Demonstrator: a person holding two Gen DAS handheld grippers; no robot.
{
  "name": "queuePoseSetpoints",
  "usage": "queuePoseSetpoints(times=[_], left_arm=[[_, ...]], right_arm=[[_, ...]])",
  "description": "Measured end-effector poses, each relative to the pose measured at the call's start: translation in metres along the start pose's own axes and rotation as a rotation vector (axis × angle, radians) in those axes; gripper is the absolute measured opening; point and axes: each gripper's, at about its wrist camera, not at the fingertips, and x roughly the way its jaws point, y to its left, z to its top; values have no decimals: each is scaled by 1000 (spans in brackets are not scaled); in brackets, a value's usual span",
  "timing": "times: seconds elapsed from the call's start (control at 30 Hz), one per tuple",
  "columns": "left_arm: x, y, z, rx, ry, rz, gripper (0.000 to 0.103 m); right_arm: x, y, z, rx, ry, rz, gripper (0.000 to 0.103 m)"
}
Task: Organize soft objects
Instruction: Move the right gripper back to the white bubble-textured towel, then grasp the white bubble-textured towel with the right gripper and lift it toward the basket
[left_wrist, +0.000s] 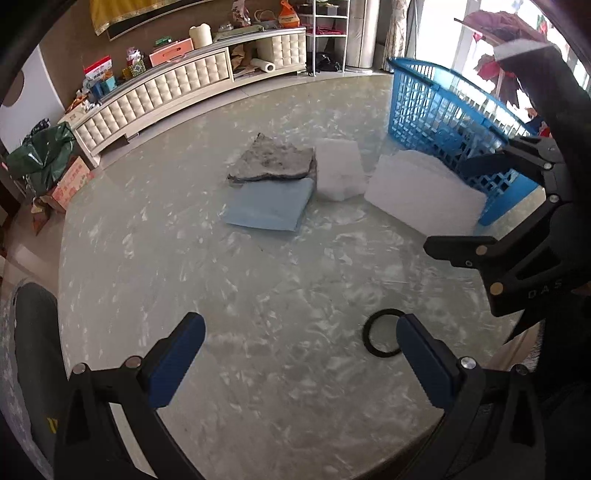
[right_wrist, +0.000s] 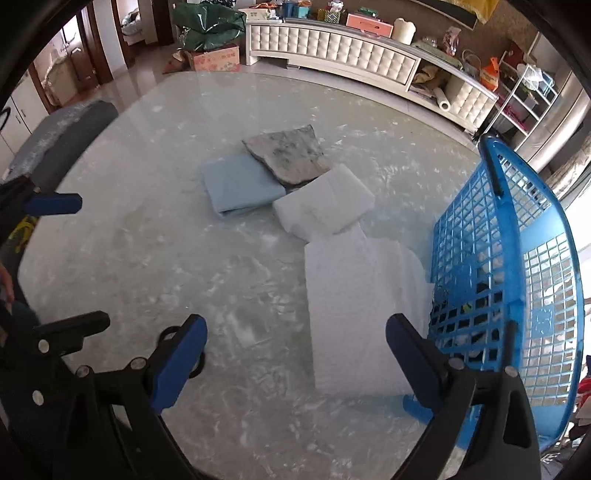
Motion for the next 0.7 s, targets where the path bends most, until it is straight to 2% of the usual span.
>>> queuePoseSetpoints(times=[0.17, 0.3, 0.5, 0.7], left_arm=[[18, 0, 6, 37, 13, 0, 103], [32, 4, 10, 26, 25, -16, 103], [49, 5, 9, 33, 61, -20, 103], [58, 3, 6, 36, 86, -43, 103]], right_arm=[[20, -2, 4, -2, 29, -20, 97], [35, -7, 6, 7, 57, -78, 97], [57, -18, 2, 42, 111, -77, 96], [65, -23, -2, 70, 123, -79, 86]])
